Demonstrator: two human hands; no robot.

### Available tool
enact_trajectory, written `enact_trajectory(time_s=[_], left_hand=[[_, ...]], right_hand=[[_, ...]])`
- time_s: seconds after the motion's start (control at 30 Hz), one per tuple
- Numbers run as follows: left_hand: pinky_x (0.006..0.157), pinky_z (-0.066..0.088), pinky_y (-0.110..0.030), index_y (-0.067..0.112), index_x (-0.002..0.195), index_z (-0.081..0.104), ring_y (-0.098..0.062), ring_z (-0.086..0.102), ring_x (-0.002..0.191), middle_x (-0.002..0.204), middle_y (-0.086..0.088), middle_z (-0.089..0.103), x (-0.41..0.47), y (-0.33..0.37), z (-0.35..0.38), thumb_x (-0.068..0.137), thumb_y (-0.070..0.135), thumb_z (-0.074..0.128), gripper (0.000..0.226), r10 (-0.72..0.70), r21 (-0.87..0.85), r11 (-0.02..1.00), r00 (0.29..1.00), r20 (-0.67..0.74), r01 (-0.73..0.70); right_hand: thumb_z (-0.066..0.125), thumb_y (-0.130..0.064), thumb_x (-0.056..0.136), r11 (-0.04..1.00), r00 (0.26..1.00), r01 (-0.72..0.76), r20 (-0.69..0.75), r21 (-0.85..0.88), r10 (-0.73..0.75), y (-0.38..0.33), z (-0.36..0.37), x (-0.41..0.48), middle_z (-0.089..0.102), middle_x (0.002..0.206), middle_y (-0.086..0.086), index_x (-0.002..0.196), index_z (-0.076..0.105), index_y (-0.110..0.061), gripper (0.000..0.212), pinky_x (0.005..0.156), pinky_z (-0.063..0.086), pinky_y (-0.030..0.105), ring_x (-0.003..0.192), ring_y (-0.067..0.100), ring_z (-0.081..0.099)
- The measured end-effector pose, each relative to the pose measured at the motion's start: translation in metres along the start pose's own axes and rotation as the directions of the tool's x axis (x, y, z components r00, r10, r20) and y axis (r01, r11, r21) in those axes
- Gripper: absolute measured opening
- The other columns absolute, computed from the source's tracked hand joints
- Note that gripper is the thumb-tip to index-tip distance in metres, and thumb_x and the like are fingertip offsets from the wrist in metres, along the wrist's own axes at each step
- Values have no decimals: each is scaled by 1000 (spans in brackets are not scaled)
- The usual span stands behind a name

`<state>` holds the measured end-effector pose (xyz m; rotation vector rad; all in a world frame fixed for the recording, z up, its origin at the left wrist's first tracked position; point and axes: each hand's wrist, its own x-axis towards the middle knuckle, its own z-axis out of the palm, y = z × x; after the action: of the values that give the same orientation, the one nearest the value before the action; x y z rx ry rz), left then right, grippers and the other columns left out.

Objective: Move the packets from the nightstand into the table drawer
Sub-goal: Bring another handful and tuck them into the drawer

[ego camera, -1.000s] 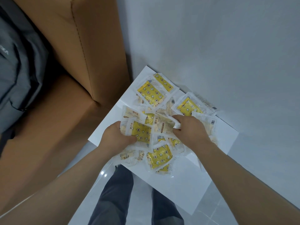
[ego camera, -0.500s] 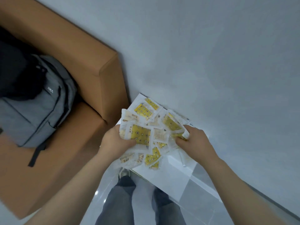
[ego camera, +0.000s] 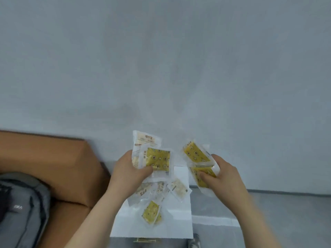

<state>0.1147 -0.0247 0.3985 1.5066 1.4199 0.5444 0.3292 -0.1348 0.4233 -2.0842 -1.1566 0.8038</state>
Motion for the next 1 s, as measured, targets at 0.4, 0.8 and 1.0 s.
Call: enact_trajectory(time_s=[0.4, 0.8, 1.0], left_hand=[[58, 41, -19, 33, 88, 61, 1, 61, 76, 83, 13, 68, -91, 139, 135, 74, 13, 73, 27, 373, -13, 911, 813, 448, -411], [69, 53, -27, 31, 92, 65, -5, 67, 78, 85, 11, 72, -322, 225, 334, 73, 12, 75, 28, 520, -271, 837, 534, 667, -476], [71, 55, -29, 32, 94, 66, -5, 69, 79, 86, 14, 73, -405, 250, 418, 73, 16, 79, 29, 522, -323, 820, 386, 760, -472]], right_hand=[[70, -20, 77, 953, 796, -252, -525, 166, 302, 66, -142, -170, 69, 76, -4, 87, 63, -30, 16, 68, 52, 36, 71, 13, 64], [69, -19, 80, 896, 478, -386, -782, 222, 399, 187, -297, -414, 69, 81, -8, 92, 63, -27, 15, 74, 54, 38, 77, 7, 63], [69, -24, 82, 860, 342, -425, -829, 283, 442, 239, -345, -499, 68, 84, -16, 93, 61, -37, 18, 66, 49, 20, 79, 0, 61]])
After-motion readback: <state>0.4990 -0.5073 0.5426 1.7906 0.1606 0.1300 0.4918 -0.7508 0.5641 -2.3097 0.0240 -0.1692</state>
